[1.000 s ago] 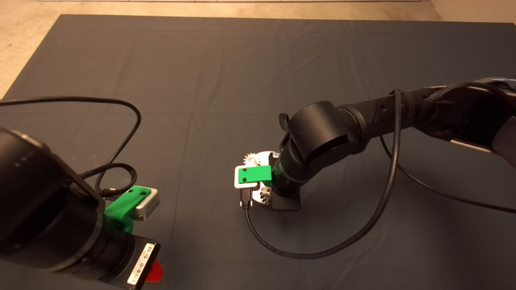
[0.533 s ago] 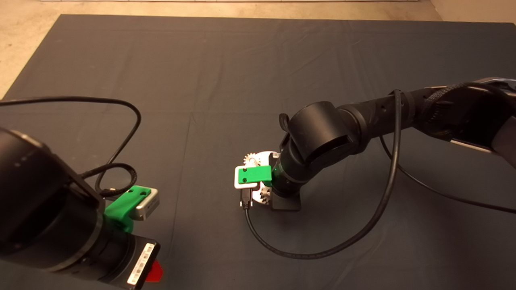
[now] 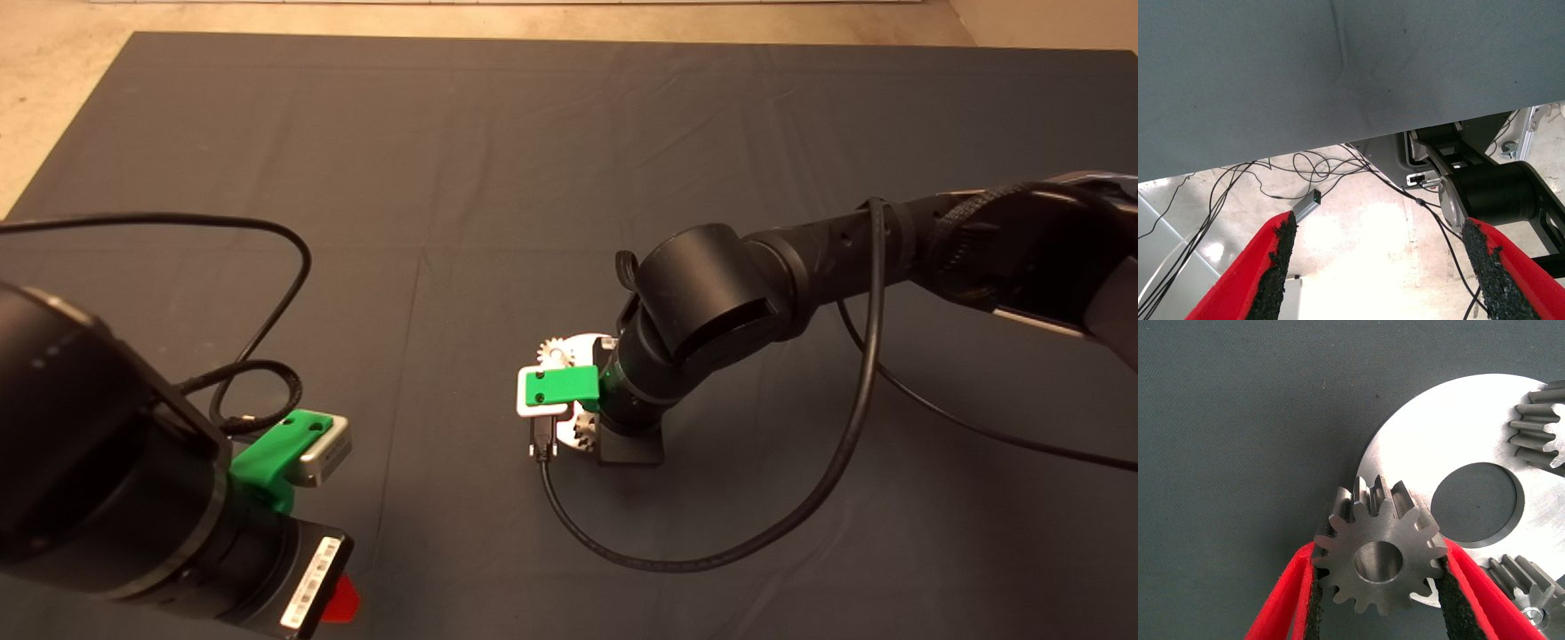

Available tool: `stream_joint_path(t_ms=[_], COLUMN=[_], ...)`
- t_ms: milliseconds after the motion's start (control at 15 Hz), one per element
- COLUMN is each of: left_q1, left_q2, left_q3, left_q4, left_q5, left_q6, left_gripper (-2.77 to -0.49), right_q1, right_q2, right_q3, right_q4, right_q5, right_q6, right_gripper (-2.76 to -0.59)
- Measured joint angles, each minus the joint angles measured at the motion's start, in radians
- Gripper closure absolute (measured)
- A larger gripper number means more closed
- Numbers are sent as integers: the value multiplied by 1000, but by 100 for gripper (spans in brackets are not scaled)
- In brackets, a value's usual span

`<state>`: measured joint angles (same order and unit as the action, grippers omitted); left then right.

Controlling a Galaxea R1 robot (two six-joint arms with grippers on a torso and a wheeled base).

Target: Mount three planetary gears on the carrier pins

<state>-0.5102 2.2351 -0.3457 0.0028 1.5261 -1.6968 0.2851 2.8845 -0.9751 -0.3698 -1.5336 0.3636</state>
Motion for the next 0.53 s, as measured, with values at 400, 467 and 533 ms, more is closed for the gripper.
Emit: stream_joint_path(t_ms=[400,467,533], left_q1=[0,0,0], left_q2=[0,0,0], left_q3=[0,0,0], left_q4=[0,0,0], left_q5=[0,0,0], left_q6=[0,0,0], left_gripper=[-175,-175,-175], right_q1=[-1,-4,-7], right_q2=[0,0,0], right_q3=[0,0,0], right_q4=[-1,-3,-3], right_q5=[0,0,0], right_q6=[0,0,-1], right_gripper=[-104,-104,-104])
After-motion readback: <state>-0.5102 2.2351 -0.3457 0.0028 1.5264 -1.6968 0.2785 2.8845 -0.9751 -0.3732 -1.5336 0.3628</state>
